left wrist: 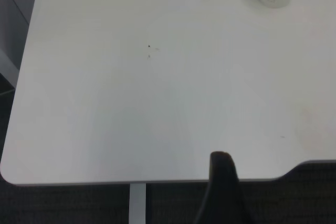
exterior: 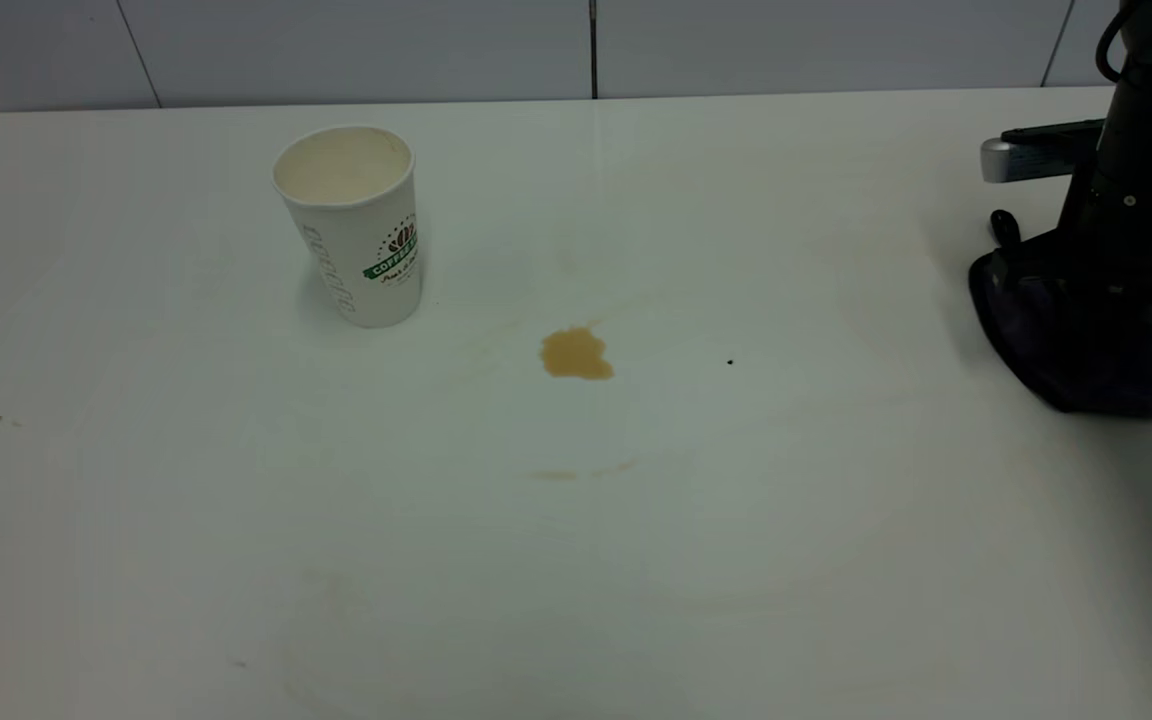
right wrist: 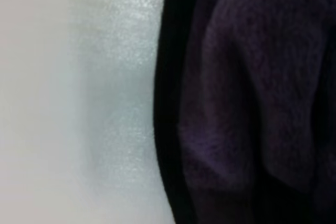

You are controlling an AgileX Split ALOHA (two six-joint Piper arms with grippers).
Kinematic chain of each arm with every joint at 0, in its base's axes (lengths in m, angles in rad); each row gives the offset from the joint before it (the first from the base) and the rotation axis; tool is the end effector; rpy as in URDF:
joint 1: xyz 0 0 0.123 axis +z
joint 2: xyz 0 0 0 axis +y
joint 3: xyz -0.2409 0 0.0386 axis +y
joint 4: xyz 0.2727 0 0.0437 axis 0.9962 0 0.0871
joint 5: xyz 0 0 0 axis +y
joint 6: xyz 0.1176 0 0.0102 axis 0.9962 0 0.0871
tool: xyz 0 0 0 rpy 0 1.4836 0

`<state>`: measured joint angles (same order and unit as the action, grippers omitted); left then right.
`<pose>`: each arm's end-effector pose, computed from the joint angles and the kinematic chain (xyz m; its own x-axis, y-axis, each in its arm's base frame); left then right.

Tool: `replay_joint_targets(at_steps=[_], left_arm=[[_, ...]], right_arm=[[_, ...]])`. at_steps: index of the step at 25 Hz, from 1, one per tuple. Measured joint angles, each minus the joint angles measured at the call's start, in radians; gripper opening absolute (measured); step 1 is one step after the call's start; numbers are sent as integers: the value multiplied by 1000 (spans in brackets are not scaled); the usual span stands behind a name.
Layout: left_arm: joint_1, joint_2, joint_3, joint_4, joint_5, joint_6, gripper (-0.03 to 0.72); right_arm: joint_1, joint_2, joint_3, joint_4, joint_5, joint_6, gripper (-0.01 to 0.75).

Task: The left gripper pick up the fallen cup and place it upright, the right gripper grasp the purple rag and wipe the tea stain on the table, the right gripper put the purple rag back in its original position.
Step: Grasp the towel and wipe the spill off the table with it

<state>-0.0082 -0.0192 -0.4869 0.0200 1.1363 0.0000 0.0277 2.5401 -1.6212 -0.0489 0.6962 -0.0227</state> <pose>0.0768 0.0015 0.2663 -0.5167 0.0127 -0.8561 -0.0030 0.9999 0.0166 0.4256 0.0081 -0.0806 -0.9953 -0.0878 -0.0415 -0.0864 0.9957 -0.0339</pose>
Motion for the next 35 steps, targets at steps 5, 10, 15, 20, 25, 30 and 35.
replay_joint_targets(at_steps=[5,10,15,20,25,30,35], left_arm=[[0,0,0,0,0,0,586],[0,0,0,0,0,0,586],[0,0,0,0,0,0,586],[0,0,0,0,0,0,586],[0,0,0,0,0,0,586],[0,0,0,0,0,0,586],[0,0,0,0,0,0,586]], right_arm=[[69,12,-52,11,16,-51,81],[221,37,-138,69,44,-51,81],[378,47,-168,131,52,-51,81],[516,49,-168,177,61,-50,79],[628,51,-168,218,12,-49,79],[673,62,-172,255,-95,-40,79],[656,106,-246,267,-107,-36,79]])
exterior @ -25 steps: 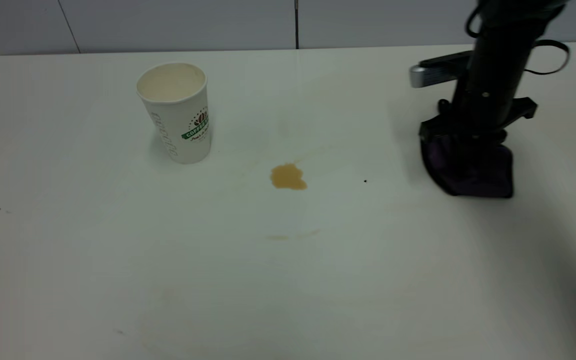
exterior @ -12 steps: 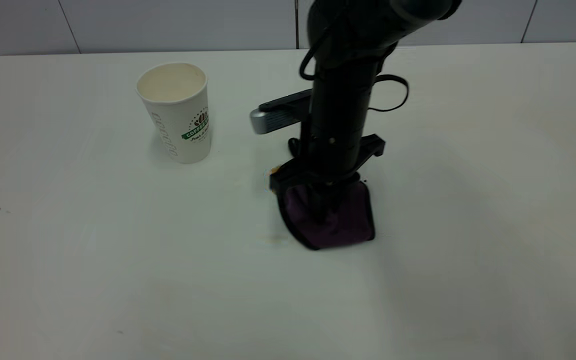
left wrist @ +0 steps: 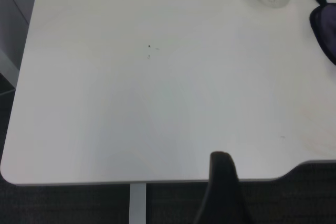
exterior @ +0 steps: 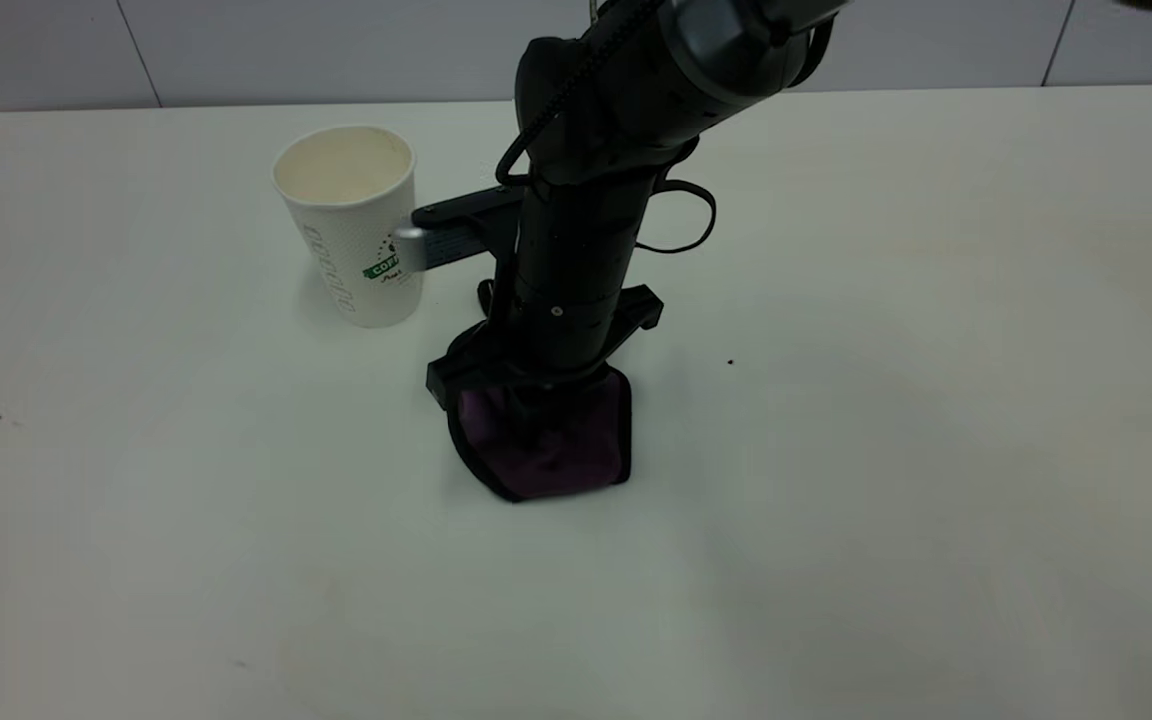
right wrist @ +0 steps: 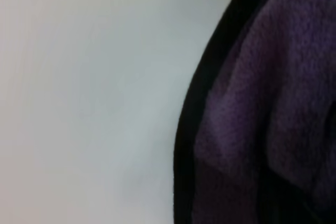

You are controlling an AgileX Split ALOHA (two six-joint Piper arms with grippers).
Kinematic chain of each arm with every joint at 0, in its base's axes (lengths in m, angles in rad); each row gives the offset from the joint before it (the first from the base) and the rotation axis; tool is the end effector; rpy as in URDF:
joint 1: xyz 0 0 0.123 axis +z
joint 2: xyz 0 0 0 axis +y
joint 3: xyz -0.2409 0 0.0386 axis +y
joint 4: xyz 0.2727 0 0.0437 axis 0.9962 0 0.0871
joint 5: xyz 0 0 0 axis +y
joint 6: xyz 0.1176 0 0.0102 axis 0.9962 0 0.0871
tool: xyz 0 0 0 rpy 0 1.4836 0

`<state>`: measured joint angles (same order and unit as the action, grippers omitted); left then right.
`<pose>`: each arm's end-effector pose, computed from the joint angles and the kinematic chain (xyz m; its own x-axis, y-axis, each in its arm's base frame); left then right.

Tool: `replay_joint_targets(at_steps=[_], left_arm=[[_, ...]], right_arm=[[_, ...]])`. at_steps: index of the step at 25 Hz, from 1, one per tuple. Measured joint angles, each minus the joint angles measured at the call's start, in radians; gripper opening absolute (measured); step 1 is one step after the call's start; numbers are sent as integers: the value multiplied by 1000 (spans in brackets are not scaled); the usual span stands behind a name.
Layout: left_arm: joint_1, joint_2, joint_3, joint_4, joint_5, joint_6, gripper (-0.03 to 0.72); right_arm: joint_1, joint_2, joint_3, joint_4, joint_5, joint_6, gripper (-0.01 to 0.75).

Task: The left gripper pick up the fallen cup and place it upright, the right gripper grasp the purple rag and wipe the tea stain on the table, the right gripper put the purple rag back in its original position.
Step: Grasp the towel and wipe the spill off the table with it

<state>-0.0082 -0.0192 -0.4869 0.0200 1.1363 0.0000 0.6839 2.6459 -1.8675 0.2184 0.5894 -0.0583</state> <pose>0.0768 0.0015 0.2663 -0.5167 0.0127 -0.8561 -0.0030 0.9999 0.0166 0.3707 0.3205 -0.0687 -0.8156 -0.5062 -0.2802 -0.5582 0.8159 0.1509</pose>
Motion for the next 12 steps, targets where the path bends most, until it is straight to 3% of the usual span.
replay_joint_targets(at_steps=[8,12], left_arm=[[0,0,0,0,0,0,586],[0,0,0,0,0,0,585]], right_arm=[[-65,86,-172,21,4,4,79],[-137,104,-208,18,4,22,79]])
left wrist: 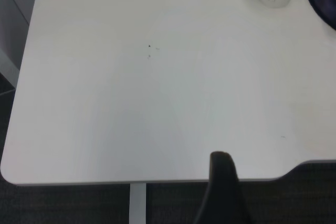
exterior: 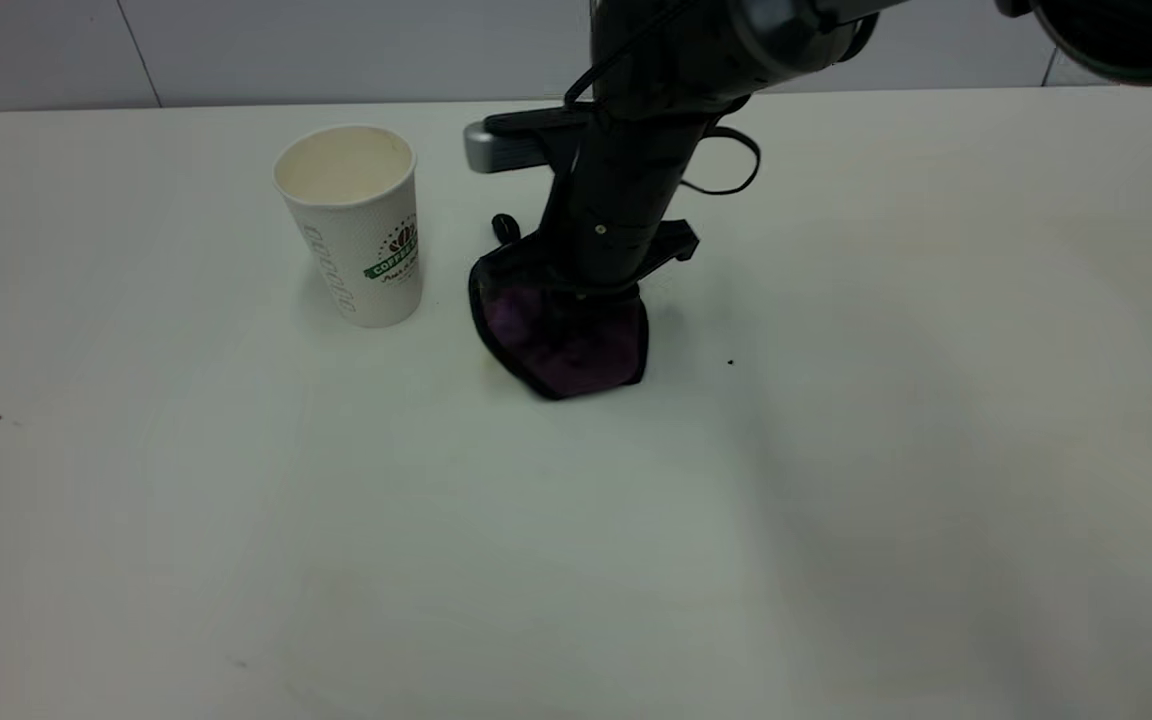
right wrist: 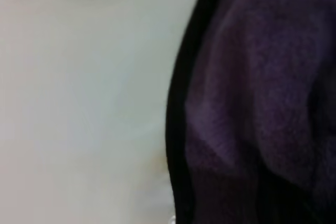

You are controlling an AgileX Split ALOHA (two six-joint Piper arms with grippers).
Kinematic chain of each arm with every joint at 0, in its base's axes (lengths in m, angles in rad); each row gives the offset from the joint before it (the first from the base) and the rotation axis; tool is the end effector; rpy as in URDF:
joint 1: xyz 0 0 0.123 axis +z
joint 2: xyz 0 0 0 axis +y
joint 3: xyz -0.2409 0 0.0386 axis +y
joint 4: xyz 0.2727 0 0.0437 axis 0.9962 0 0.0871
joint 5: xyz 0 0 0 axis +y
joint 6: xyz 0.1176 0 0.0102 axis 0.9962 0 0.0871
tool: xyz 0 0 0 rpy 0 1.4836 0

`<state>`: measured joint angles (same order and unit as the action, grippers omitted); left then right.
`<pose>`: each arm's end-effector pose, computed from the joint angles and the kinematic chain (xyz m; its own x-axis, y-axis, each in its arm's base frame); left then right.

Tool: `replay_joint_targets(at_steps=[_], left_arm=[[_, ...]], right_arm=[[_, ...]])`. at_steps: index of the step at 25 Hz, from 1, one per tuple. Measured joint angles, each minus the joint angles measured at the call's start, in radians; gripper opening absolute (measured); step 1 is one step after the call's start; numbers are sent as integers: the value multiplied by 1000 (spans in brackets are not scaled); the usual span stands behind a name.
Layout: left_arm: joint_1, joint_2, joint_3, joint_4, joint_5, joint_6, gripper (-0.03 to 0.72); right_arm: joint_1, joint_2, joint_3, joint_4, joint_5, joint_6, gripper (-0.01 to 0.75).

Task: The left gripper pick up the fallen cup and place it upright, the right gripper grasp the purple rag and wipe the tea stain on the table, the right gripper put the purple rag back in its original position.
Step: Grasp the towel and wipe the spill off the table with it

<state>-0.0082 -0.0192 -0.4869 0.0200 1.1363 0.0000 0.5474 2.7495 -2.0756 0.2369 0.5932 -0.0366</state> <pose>0.0768 0.0015 0.2663 -0.5167 0.0127 -0.8561 -0.0030 0.9999 0.0166 0.4391 0.2858 -0.0643 -0.8648 -0.3410 -0.3686 -0.4269 0.8858 0.1821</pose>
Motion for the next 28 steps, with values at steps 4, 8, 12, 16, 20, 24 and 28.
replay_joint_targets(at_steps=[4,8,12,16,20,24,28], left_arm=[[0,0,0,0,0,0,585],[0,0,0,0,0,0,585],[0,0,0,0,0,0,585],[0,0,0,0,0,0,585],[0,0,0,0,0,0,585],[0,0,0,0,0,0,585],[0,0,0,0,0,0,585]], right_arm=[[-96,0,-9,-52,47,37,78],[-183,-3,-12,-120,112,74,78],[-243,-8,-14,-140,178,83,78],[-237,-9,-14,-129,187,61,78],[-183,-8,-14,-56,159,11,79],[-66,-1,-12,28,99,0,79],[23,4,-12,69,68,2,79]])
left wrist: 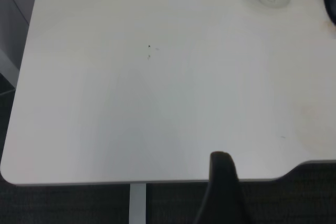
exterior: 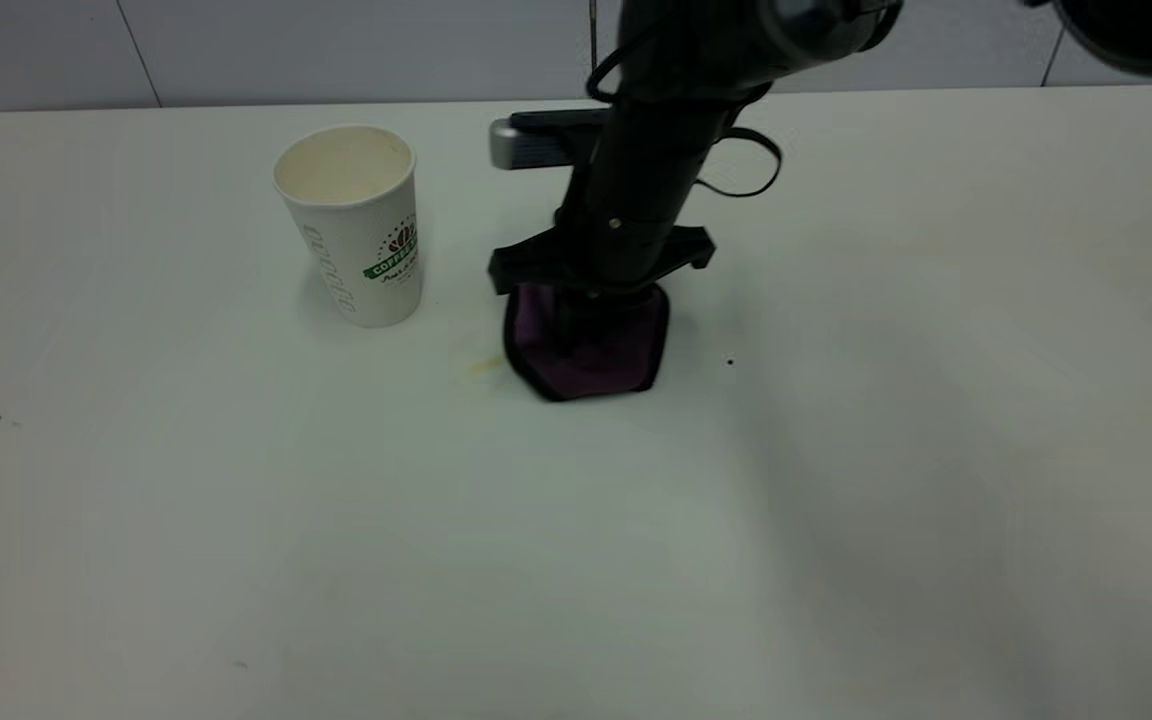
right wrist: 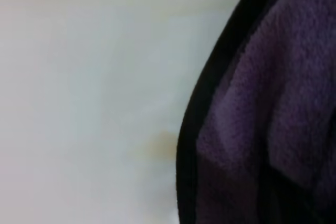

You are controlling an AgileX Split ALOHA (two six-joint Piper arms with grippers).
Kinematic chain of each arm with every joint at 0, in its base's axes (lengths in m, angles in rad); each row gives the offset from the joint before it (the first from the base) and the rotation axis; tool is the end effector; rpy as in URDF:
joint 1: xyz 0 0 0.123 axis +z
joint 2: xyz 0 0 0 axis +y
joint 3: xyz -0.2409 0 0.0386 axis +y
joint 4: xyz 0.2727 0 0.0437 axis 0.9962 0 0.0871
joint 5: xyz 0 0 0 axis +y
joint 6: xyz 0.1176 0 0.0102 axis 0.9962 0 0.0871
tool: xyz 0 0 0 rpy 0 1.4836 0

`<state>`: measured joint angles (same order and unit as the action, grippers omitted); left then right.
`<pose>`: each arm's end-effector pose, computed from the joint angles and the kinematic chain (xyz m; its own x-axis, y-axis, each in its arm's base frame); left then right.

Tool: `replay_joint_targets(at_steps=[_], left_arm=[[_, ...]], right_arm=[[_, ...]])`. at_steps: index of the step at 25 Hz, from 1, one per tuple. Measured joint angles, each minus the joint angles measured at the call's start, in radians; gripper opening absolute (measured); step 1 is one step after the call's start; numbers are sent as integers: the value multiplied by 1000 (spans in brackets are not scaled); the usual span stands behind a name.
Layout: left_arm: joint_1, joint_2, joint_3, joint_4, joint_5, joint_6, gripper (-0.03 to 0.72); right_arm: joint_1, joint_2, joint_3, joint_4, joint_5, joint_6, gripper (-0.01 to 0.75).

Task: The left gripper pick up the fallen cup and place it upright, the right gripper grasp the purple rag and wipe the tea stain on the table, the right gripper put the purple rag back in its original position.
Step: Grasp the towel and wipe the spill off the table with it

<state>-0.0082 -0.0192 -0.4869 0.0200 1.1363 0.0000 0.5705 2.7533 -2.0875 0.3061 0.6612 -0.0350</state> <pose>0.0768 0.0015 0.2663 -0.5167 0.0127 -0.8561 -0.0030 0.9999 0.0166 0.4251 0.2988 -0.0644 -0.8938 -0.3307 -0.3029 -0.4078 0.8805 0.2418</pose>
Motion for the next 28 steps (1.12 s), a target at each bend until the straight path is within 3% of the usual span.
replay_joint_targets(at_steps=[9,18,23,28], left_arm=[[0,0,0,0,0,0,585],[0,0,0,0,0,0,585],[0,0,0,0,0,0,585],[0,0,0,0,0,0,585]], right_arm=[[74,6,0,73,-16,3,82],[83,13,2,94,-98,8,86],[44,17,2,99,-124,9,86],[-69,17,1,81,-86,9,86]])
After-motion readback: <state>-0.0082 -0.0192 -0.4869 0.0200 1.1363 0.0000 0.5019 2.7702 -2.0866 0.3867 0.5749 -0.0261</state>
